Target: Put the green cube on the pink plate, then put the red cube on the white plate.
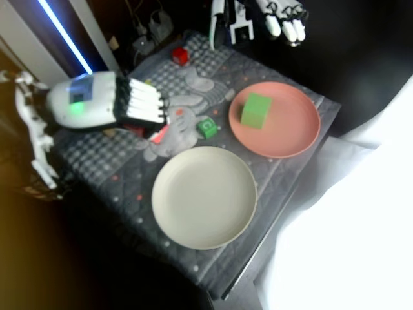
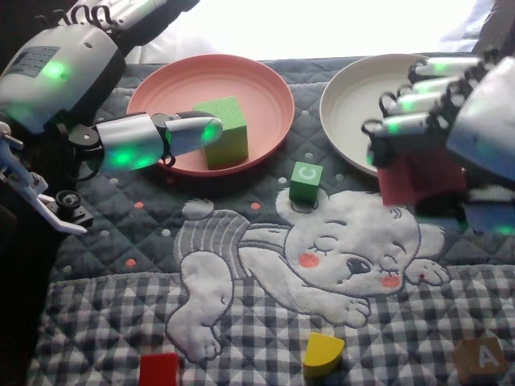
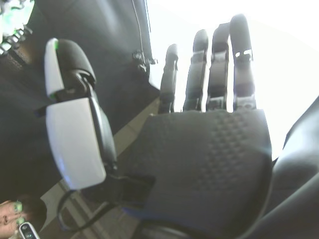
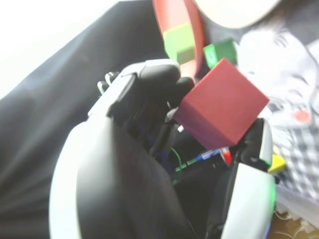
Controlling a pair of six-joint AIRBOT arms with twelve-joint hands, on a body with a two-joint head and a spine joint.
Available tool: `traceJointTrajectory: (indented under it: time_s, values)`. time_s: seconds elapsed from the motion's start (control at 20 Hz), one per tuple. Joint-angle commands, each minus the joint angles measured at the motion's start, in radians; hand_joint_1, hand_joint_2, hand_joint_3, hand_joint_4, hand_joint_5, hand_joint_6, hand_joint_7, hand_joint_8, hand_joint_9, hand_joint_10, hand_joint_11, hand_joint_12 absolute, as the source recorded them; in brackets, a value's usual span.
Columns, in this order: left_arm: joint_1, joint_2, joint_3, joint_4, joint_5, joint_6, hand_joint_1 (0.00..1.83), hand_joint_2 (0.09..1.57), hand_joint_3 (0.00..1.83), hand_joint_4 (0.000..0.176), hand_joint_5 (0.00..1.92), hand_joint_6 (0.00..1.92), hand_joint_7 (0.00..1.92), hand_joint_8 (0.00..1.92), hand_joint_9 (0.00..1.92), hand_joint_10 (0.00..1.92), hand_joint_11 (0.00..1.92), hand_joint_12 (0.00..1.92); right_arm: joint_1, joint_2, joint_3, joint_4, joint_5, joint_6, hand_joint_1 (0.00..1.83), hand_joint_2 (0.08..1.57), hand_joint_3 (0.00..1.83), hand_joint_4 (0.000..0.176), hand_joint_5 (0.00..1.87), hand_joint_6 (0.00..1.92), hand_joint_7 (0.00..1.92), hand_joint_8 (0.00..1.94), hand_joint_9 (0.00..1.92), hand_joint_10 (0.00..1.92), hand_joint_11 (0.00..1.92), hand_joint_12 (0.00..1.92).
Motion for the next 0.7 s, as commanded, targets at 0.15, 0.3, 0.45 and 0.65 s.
traceJointTrajectory:
  time_s: [0.15, 0.3, 0.45, 0.65]
  values:
    - [-0.007, 0.006, -0.009, 0.027, -0.162, -0.004, 0.55, 1.0, 0.0, 0.105, 0.21, 0.0, 0.28, 0.01, 0.13, 0.35, 0.0, 1.34, 0.074, -0.057, 0.096, 0.027, -0.048, -0.003, 1.34, 1.22, 0.0, 0.0, 0.75, 1.28, 0.77, 1.38, 0.7, 1.54, 0.61, 1.8]
    - [-0.011, 0.008, -0.013, 0.04, -0.18, -0.004, 0.52, 1.02, 0.0, 0.075, 0.21, 0.0, 0.28, 0.0, 0.06, 0.49, 0.0, 1.36, 0.113, -0.098, 0.166, 0.027, 0.029, -0.002, 1.18, 1.31, 0.0, 0.0, 0.77, 1.14, 0.51, 1.86, 0.58, 1.91, 0.7, 1.92]
    - [-0.015, 0.008, -0.014, 0.048, -0.191, -0.004, 0.52, 1.0, 0.0, 0.09, 0.2, 0.0, 0.24, 0.0, 0.09, 0.38, 0.0, 1.25, 0.141, -0.145, 0.242, 0.027, 0.1, -0.002, 1.3, 1.27, 0.0, 0.0, 0.75, 1.13, 0.65, 1.65, 0.59, 1.77, 0.59, 1.92]
    - [-0.017, 0.008, -0.015, 0.056, -0.196, -0.004, 0.5, 1.0, 0.0, 0.085, 0.23, 0.01, 0.33, 0.03, 0.16, 0.44, 0.0, 1.63, 0.165, -0.19, 0.305, 0.027, 0.171, -0.002, 1.31, 1.23, 0.0, 0.0, 0.71, 1.29, 0.79, 1.39, 0.68, 1.57, 0.49, 1.76]
